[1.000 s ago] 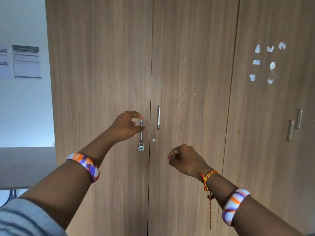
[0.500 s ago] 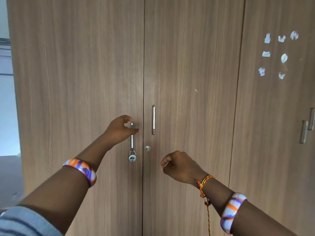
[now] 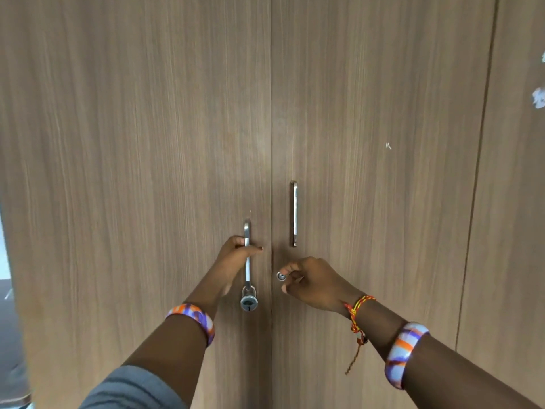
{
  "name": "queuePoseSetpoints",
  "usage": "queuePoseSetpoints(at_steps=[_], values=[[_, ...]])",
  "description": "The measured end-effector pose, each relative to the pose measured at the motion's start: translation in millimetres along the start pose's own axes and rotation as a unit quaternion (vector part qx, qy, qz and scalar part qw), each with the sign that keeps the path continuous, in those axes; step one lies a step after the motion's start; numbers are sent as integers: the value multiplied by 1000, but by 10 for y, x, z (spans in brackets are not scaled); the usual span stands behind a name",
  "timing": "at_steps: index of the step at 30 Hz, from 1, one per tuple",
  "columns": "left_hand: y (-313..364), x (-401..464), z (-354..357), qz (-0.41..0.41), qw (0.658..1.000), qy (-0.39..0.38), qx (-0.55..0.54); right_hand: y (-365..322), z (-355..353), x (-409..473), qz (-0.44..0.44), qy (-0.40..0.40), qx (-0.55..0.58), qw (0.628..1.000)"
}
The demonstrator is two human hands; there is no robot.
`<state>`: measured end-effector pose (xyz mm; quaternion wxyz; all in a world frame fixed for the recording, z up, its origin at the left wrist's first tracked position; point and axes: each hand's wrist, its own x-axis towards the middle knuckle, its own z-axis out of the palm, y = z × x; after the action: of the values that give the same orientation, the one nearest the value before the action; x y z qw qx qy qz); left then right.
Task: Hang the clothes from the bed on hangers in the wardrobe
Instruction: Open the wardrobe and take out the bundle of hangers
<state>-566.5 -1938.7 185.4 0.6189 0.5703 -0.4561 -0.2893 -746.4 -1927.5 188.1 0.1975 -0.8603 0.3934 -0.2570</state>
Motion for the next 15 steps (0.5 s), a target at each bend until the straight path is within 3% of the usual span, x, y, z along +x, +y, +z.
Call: queuePoseSetpoints(at_steps=[5,10,15], values=[[60,-647,-111,35,999,-3,0,-349,105,-253,-24,32,40,998],[141,-1617,-410,79,996,22,-31,-894,140,-559,-7,131,266,955],[222,-2343,-921,114,988,104,-26,-1605,194,-757,-42,25,333,942]])
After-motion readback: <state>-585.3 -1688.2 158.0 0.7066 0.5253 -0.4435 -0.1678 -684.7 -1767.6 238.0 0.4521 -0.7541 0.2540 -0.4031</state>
